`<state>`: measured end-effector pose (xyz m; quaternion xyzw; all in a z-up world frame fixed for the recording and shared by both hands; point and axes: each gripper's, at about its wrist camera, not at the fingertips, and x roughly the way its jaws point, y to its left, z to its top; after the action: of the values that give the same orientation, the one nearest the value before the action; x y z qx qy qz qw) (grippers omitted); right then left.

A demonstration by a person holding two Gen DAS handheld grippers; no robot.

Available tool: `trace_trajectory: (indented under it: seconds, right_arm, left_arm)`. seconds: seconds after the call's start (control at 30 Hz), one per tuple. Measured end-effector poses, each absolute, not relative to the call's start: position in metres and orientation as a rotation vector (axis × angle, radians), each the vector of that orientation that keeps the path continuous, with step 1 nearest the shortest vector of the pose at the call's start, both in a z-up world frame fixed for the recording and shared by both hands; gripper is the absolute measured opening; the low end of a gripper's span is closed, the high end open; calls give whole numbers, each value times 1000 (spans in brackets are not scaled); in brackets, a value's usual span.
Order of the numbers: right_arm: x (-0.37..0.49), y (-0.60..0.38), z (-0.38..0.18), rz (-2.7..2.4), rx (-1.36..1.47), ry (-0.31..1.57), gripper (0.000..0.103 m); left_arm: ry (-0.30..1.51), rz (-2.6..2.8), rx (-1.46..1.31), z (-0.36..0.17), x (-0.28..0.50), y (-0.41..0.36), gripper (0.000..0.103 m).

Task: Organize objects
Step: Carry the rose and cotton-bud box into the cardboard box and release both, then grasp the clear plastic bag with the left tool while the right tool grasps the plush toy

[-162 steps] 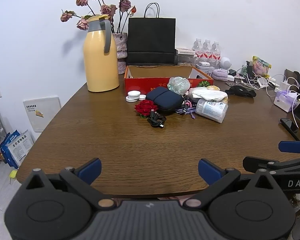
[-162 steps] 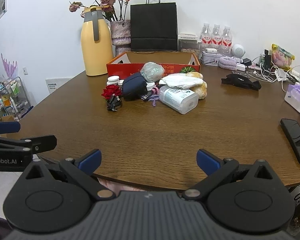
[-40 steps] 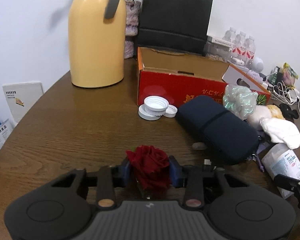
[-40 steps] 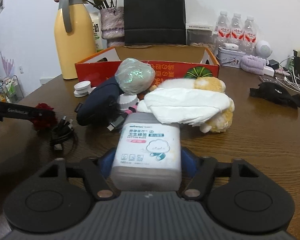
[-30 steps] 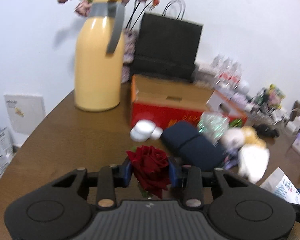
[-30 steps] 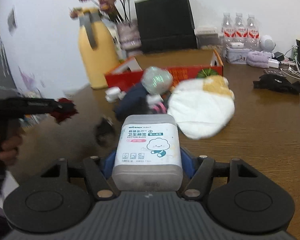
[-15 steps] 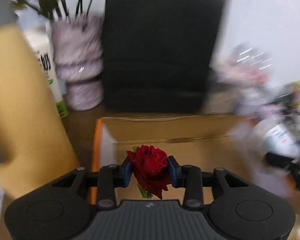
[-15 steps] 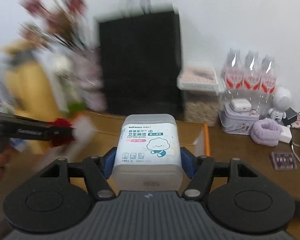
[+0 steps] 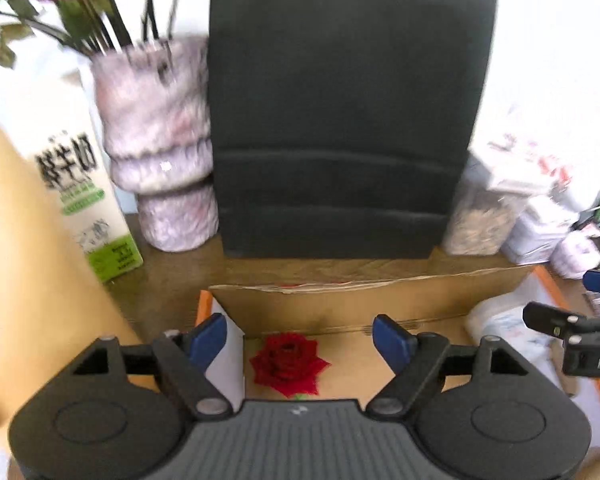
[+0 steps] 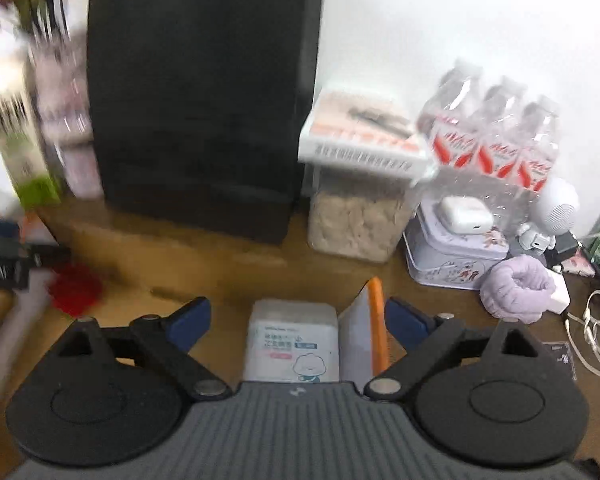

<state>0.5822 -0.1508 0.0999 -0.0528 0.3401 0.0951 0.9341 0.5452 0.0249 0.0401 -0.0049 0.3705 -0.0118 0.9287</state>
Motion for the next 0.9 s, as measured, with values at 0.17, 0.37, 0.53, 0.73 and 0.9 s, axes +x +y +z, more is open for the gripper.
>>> trace_trajectory:
  seconds: [0.17, 0.37, 0.53, 0.73, 0.9]
  right_arm:
    - [495, -180, 140, 268, -57, 568, 103]
    - [345, -208, 136, 357, -66, 493, 103]
    - [230, -230, 102, 384, 25, 527, 103]
    - [129, -265, 89, 361, -28, 606, 103]
    - [120, -287, 101, 292, -13, 523, 103]
  left_arm:
    - [637, -86, 34, 80, 448, 16, 92]
    - [571, -227, -15, 80, 299, 17, 95]
    - [592, -306, -122, 49, 192, 20, 96]
    - [610, -162, -46, 36, 113, 30, 96]
    - [539, -178, -22, 47, 115, 25, 102]
